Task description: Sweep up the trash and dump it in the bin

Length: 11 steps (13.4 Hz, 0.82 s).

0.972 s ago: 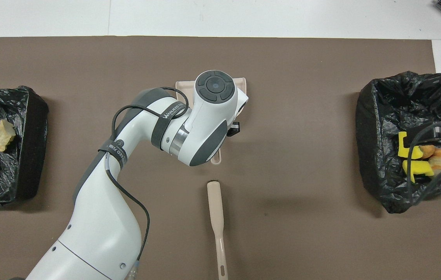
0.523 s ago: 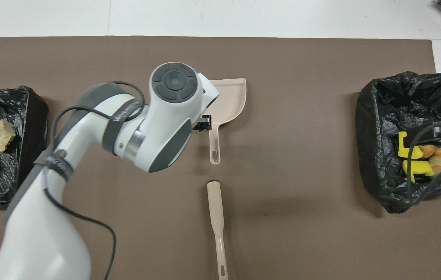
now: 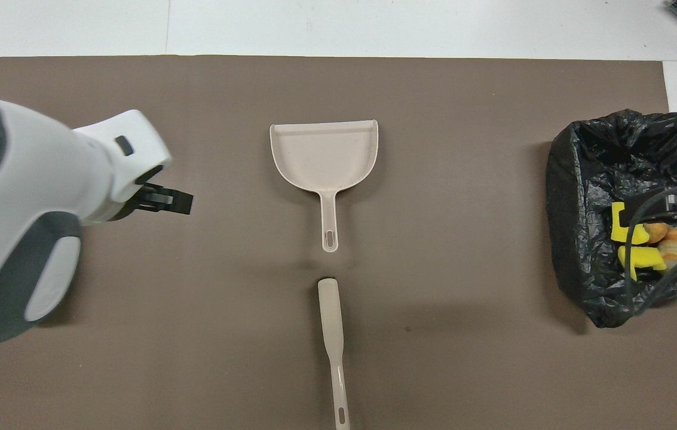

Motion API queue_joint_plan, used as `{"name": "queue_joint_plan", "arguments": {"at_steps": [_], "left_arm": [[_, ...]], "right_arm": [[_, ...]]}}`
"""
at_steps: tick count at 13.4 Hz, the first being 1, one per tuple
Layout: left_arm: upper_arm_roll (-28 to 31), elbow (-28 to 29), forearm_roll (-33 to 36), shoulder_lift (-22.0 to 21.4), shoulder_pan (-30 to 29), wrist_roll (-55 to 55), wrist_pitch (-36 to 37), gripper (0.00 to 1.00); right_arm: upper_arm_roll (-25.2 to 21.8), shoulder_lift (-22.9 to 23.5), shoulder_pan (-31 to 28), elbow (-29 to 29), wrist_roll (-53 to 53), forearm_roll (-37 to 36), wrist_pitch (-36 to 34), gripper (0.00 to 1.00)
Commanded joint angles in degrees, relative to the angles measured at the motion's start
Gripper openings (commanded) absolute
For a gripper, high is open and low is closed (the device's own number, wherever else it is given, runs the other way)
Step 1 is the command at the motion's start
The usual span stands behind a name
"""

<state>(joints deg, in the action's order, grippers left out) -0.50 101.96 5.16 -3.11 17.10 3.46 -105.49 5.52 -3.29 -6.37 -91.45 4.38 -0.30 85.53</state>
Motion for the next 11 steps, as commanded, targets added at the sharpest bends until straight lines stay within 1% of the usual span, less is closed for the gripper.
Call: {"name": "queue_joint_plan", "arguments": {"at_steps": [1, 3, 5, 7, 9, 11], "left_arm": [[-0.21, -4.97, -0.23, -1.99, -5.04, -9.15, 6.65, 1.00], [-0.12, -13.24, -2.24, -0.77, -8.82, -14.86, 14.66, 1.00], [-0.12, -17.13, -3.40, 0.03, -11.20, -15.50, 20.47, 1.00], [0.06, -21.78, -4.27, 1.08, -12.00, -15.41, 23.91, 1.00], [-0.12, -24.17, -4.28, 2.31, -13.23, -15.33, 25.59, 1.00], [-0.12, -23.91, -4.37, 1.71, -13.06, -15.33, 25.33, 1.00]], "right_arm": [[0.28, 0.30, -0.48, 0.66, 0.89, 1.27, 0.25, 1.00], [0.28, 0.30, -0.48, 0.66, 0.89, 1.18, 0.34, 1.00], [0.28, 0.30, -0.48, 0.66, 0.89, 1.18, 0.25, 1.00], [0.28, 0.30, -0.48, 0.66, 0.89, 1.18, 0.34, 1.00], [0.28, 0.30, -0.48, 0.66, 0.89, 1.18, 0.34, 1.00], [0.28, 0.30, -0.48, 0.66, 0.89, 1.27, 0.34, 1.00]]}}
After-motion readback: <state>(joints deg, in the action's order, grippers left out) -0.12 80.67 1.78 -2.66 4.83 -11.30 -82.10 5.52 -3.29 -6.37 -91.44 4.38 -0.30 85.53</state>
